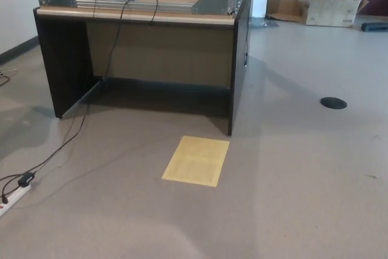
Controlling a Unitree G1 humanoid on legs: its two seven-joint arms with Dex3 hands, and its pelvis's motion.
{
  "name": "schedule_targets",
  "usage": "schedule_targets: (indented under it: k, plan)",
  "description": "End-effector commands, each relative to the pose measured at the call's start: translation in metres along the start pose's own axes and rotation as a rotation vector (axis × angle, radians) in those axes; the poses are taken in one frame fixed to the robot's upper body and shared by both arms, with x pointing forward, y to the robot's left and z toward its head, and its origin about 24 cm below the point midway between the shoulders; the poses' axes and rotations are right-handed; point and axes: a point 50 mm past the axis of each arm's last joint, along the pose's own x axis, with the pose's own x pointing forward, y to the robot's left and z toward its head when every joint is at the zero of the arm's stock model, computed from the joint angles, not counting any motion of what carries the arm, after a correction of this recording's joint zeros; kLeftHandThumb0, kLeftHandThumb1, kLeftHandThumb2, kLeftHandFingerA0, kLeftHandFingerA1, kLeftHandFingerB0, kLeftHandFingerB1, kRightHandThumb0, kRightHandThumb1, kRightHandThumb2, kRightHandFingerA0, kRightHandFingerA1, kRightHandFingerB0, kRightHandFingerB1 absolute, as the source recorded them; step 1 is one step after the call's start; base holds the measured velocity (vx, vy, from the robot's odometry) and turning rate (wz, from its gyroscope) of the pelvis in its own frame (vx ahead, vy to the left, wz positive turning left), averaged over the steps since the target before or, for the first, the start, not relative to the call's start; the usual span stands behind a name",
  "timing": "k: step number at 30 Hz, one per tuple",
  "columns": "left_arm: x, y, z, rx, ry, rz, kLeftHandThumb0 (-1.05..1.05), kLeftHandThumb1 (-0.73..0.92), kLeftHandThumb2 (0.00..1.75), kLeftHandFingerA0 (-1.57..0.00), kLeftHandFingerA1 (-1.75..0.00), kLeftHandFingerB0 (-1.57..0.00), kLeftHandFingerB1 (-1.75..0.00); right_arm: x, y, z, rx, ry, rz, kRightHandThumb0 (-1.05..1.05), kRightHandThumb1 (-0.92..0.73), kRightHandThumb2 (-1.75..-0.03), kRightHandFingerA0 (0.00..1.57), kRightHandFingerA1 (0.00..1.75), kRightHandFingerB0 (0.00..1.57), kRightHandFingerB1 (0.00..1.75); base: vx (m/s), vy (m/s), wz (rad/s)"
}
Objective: A person hands over a black lunchbag to the robot and the robot uses its left hand to grab the strips of the lunchbag, the gives it back to the person.
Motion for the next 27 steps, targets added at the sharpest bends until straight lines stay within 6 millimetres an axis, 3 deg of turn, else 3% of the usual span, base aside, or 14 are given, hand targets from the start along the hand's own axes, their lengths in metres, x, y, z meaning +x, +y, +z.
schedule_targets:
  k: [1, 2, 3, 4, 6, 7, 8, 10, 12, 15, 16, 21, 25, 27]
  plan:
    - [-0.004, 0.033, 0.031, 0.032, -0.343, 0.091, -0.71, 0.49, 0.77, -0.17, -0.41, -0.1, -0.36, 0.003, -0.01, 0.025, -0.024, -0.219, -0.076, -0.65, -0.74, -0.62, 0.42, 0.44, 0.38, 0.38, 0.0, 0.0, 0.0]
    - [-0.004, 0.033, 0.031, 0.031, -0.346, 0.094, -0.7, 0.47, 0.75, -0.15, -0.4, -0.08, -0.36, 0.003, -0.011, 0.025, -0.025, -0.219, -0.076, -0.65, -0.74, -0.62, 0.42, 0.44, 0.37, 0.38, 0.0, 0.0, 0.0]
    - [-0.005, 0.034, 0.031, 0.03, -0.353, 0.099, -0.34, 0.29, 0.88, 0.0, -0.48, 0.0, -0.48, 0.004, -0.01, 0.025, -0.03, -0.219, -0.075, -0.66, -0.73, -0.63, 0.42, 0.44, 0.36, 0.38, 0.0, 0.0, 0.0]
    - [-0.005, 0.035, 0.032, 0.027, -0.361, 0.104, -0.33, 0.28, 0.87, 0.0, -0.48, 0.0, -0.48, 0.003, -0.01, 0.024, -0.037, -0.221, -0.072, -0.63, -0.59, -0.99, 0.37, 0.57, 0.24, 0.48, 0.0, 0.0, 0.0]
    - [-0.005, 0.039, 0.036, 0.027, -0.384, 0.113, -0.34, 0.28, 0.87, 0.0, -0.49, 0.0, -0.48, 0.003, -0.009, 0.024, -0.04, -0.222, -0.067, -0.64, -0.59, -0.99, 0.38, 0.58, 0.24, 0.48, 0.0, 0.0, 0.0]
    - [-0.004, 0.042, 0.041, 0.025, -0.406, 0.115, -0.66, 0.43, 0.73, -0.09, -0.4, -0.05, -0.28, 0.004, -0.009, 0.025, -0.045, -0.223, -0.068, -0.63, -0.58, -0.99, 0.38, 0.58, 0.23, 0.48, 0.0, 0.0, 0.0]
    - [-0.003, 0.049, 0.051, 0.015, -0.444, 0.118, -0.73, 0.44, 0.71, -0.09, -0.37, -0.13, -0.15, 0.004, -0.009, 0.025, -0.047, -0.226, -0.07, -0.64, -0.59, -0.99, 0.38, 0.58, 0.23, 0.48, 0.0, 0.0, 0.0]
    - [-0.004, 0.058, 0.067, 0.029, -0.521, 0.148, -0.57, 0.35, 0.68, -0.06, -0.4, -0.1, -0.22, 0.004, -0.01, 0.025, -0.047, -0.231, -0.074, -0.63, -0.59, -0.98, 0.38, 0.58, 0.23, 0.48, 0.0, 0.0, 0.0]
    - [-0.006, 0.07, 0.09, 0.015, -0.615, 0.18, -0.55, 0.35, 0.7, -0.05, -0.23, -0.1, -0.23, 0.004, -0.01, 0.025, -0.041, -0.23, -0.078, -0.64, -0.59, -0.97, 0.38, 0.57, 0.24, 0.48, 0.0, 0.0, 0.0]
    - [-0.01, 0.085, 0.119, 0.042, -0.734, 0.225, -0.48, 0.33, 0.72, -0.01, -0.22, -0.05, -0.27, 0.005, -0.01, 0.027, -0.037, -0.235, -0.083, -0.66, -0.59, -0.98, 0.38, 0.57, 0.24, 0.48, 0.0, 0.0, 0.0]
    - [-0.013, 0.092, 0.133, 0.043, -0.785, 0.236, -0.44, 0.45, 0.54, -0.02, -0.24, -0.06, -0.25, 0.005, -0.011, 0.028, -0.039, -0.24, -0.084, -0.64, -0.58, -0.98, 0.38, 0.58, 0.24, 0.48, 0.0, 0.0, 0.0]
    - [-0.03, 0.124, 0.204, 0.122, -1.001, 0.279, -0.43, 0.4, 0.62, -0.06, -0.21, -0.08, -0.21, 0.006, -0.012, 0.03, -0.029, -0.246, -0.084, -0.63, -0.58, -0.96, 0.38, 0.58, 0.24, 0.48, 0.0, 0.0, 0.0]
    - [-0.036, 0.134, 0.234, 0.181, -1.094, 0.273, -0.43, 0.31, 0.69, 0.0, -0.24, -0.06, -0.27, 0.005, -0.011, 0.028, -0.035, -0.246, -0.081, -0.64, -0.58, -0.97, 0.39, 0.58, 0.24, 0.48, 0.0, 0.0, 0.0]
    - [-0.04, 0.141, 0.252, 0.212, -1.127, 0.268, -0.52, 0.34, 0.64, -0.11, -0.2, -0.11, -0.22, 0.006, -0.013, 0.03, -0.05, -0.256, -0.088, -0.59, -0.56, -0.98, 0.39, 0.59, 0.24, 0.49, 0.0, 0.0, 0.0]
